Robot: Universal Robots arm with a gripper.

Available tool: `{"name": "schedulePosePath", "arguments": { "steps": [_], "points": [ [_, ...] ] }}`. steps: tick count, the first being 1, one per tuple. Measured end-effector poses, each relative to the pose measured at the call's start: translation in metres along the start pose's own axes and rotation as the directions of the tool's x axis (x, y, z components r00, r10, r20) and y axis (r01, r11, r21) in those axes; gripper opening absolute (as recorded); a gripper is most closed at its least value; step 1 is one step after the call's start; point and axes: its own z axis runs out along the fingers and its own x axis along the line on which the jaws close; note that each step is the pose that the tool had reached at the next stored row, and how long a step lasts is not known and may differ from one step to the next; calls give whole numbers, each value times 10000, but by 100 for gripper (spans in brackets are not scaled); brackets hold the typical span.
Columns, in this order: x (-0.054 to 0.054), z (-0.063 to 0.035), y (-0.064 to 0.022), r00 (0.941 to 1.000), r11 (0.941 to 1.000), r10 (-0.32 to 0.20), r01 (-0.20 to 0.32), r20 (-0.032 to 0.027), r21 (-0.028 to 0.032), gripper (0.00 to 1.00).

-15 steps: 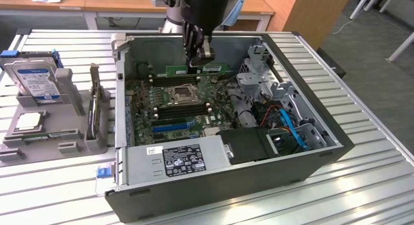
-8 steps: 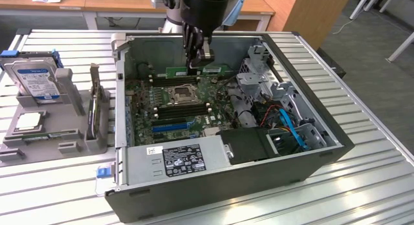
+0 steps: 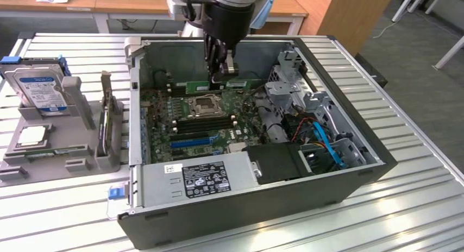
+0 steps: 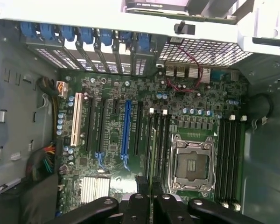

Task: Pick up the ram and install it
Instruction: 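Insert the ram into the slot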

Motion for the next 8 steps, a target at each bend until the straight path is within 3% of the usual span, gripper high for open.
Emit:
{"name": "schedulePosePath", "arguments": {
  "steps": [8],
  "points": [
    [6,146,-7,10000,10000,0,0,0,0,14]
  ]
}}
